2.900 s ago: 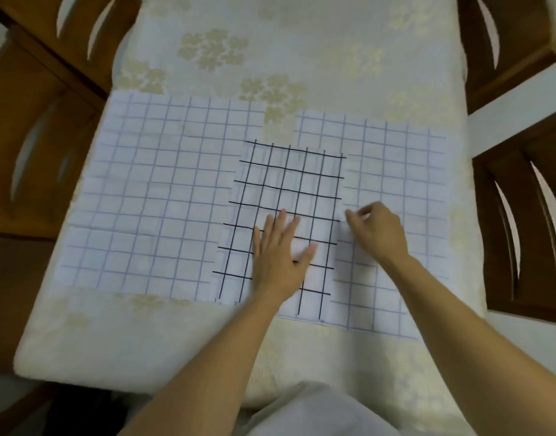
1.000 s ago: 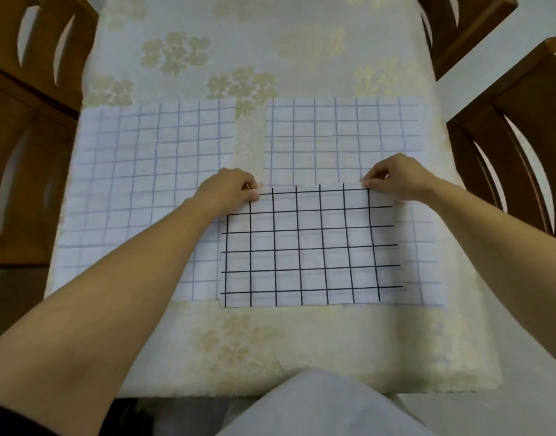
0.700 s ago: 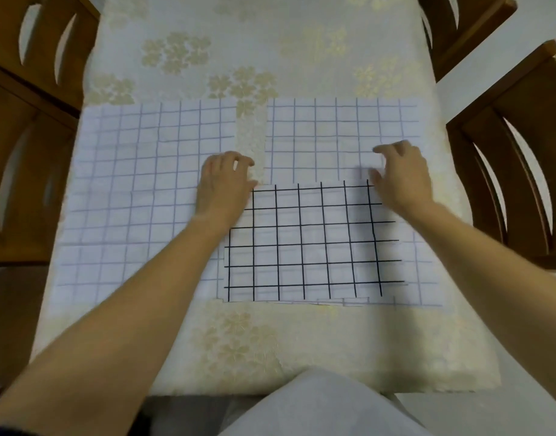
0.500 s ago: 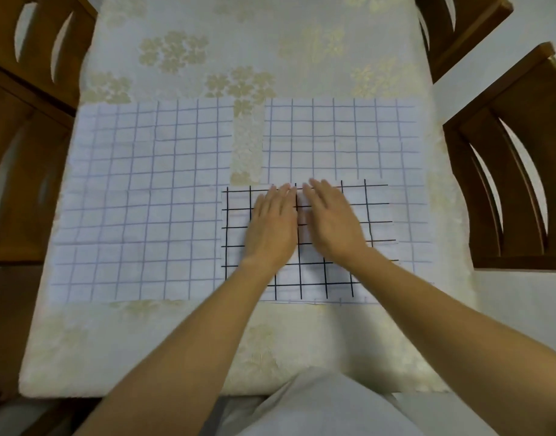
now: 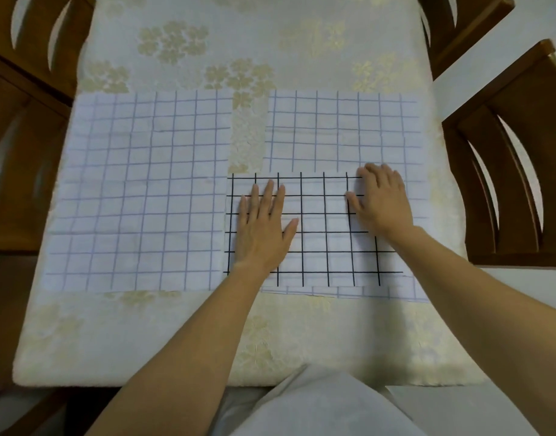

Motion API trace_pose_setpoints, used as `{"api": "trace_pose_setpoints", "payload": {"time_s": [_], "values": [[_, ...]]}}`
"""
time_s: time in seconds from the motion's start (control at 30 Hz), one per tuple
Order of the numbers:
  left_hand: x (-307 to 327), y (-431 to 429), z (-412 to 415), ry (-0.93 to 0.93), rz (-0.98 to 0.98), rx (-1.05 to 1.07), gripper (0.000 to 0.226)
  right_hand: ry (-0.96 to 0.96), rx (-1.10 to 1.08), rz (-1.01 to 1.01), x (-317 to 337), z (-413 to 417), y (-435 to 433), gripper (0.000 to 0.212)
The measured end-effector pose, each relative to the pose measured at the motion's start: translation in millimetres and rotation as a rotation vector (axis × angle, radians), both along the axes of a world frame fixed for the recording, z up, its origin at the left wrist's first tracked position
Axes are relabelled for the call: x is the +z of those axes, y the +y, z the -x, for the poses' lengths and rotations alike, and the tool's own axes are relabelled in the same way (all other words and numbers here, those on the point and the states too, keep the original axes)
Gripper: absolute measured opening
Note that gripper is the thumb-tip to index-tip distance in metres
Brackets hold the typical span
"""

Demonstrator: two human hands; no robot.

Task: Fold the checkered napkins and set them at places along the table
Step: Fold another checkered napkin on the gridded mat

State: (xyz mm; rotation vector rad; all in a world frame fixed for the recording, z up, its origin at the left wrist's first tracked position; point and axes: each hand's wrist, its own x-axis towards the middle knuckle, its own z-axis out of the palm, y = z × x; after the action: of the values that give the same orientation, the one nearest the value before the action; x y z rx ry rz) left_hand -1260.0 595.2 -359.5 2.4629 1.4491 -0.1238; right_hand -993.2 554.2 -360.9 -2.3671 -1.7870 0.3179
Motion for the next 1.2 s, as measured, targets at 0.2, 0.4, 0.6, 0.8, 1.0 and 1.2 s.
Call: {"api": "trace_pose_setpoints", "payload": {"time_s": [0.2,0.4,0.6,0.8,1.0,1.2], "values": [[-13,-8,4,0.023,-0.009,-0.025,0.072,-0.02,-0.054,0.026,17,-10,35,0.055],[-13,-8,4,0.025,-0.039,-0.023,0.073,-0.02,-0.097,0.316,45,-27,61,0.049],[-9,-6,4,0.026,0.018,-0.042,0.072,0.633,-0.317,0.102,59,-43,32,0.038],[16,7,-17,-0.018,-0.01,0.011,0.061,0.826,-0.558,0.127,50,-39,-10,0.074],[-10,5,-28,-0.006,-0.021,-0.034,0.065,0.737,-0.576,0.124,65,-21,-24,0.05],[-12,6,-28,0.027,-0.051,-0.037,0.067,0.626,-0.535,0.164,59,-11,-54,0.049]]}}
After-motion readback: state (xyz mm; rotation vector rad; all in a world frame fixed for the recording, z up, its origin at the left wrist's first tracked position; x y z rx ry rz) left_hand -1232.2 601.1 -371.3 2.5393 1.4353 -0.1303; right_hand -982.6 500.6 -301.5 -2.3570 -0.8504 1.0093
